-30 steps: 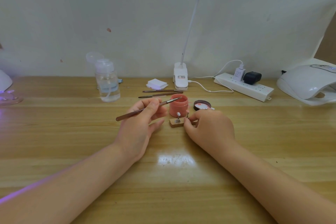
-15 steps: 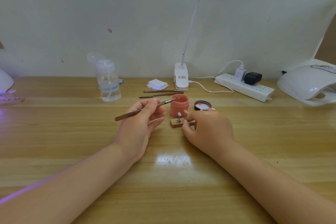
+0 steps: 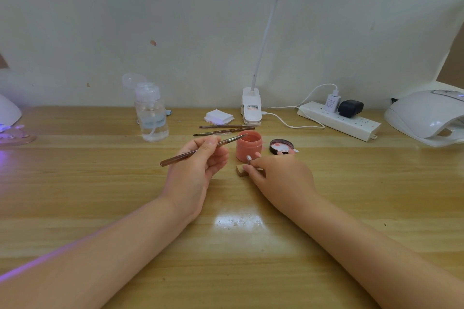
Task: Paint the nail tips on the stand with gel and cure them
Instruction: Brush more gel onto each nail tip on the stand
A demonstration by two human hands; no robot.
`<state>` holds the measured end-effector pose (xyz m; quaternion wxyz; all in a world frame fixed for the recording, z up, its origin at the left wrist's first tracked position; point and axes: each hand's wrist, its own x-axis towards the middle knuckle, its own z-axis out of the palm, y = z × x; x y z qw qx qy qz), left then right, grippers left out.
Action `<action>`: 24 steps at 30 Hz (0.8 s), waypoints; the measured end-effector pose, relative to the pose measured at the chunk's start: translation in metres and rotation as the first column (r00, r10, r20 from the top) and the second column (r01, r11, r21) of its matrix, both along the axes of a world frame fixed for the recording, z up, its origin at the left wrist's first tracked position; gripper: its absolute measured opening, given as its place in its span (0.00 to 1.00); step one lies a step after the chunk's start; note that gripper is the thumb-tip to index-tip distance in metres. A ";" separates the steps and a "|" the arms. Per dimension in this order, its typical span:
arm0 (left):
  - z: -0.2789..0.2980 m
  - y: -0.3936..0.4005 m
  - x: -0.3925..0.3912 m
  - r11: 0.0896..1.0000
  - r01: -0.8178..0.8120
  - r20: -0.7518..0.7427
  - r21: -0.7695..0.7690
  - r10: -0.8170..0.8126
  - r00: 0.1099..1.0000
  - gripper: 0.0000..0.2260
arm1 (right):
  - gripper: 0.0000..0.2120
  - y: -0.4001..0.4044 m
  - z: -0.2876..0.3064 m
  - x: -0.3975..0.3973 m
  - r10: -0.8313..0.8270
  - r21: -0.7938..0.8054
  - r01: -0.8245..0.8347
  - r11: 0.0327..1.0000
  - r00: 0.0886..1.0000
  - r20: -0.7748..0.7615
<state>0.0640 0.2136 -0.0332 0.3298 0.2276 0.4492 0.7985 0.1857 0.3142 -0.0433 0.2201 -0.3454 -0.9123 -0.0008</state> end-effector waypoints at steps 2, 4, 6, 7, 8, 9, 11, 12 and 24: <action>0.000 0.000 0.000 1.000 -0.001 -0.003 0.000 0.001 1.000 0.06 | 0.19 -0.001 0.000 0.001 0.013 0.009 -0.013 1.000 1.000 -0.003; 0.000 -0.001 0.000 1.000 0.001 -0.005 0.004 -0.001 1.000 0.06 | 0.18 -0.002 0.000 0.001 0.033 0.038 -0.032 0.999 0.999 -0.007; 0.000 -0.002 -0.001 1.000 0.002 -0.008 0.007 -0.002 1.000 0.06 | 0.18 -0.004 0.000 0.003 0.042 0.049 -0.040 0.998 0.998 -0.039; 0.000 -0.003 -0.001 1.000 -0.004 -0.017 0.005 0.004 1.000 0.06 | 0.17 -0.004 -0.001 0.004 0.047 0.046 -0.044 0.998 0.996 -0.070; 0.000 -0.003 -0.001 1.000 -0.017 -0.037 0.001 0.017 0.999 0.06 | 0.16 -0.004 -0.001 0.006 0.053 0.035 -0.049 0.998 0.993 -0.102; 0.000 -0.004 -0.001 0.999 -0.042 -0.074 -0.005 0.041 0.996 0.06 | 0.14 -0.004 -0.001 0.007 0.062 0.008 -0.062 0.998 0.988 -0.142; 0.000 -0.008 -0.002 0.992 -0.125 -0.237 -0.016 0.117 0.964 0.06 | 0.08 -0.002 -0.001 0.009 0.074 -0.142 -0.120 0.983 0.953 -0.292; -0.001 -0.012 -0.002 0.986 -0.166 -0.355 -0.014 0.151 0.922 0.06 | 0.05 -0.002 0.000 0.009 0.056 -0.252 -0.168 0.953 0.916 -0.397; 0.001 -0.032 0.010 0.994 -0.075 -0.848 0.079 0.107 0.519 0.14 | 0.07 -0.002 0.009 0.011 -0.101 -0.454 -0.407 0.793 0.646 -0.756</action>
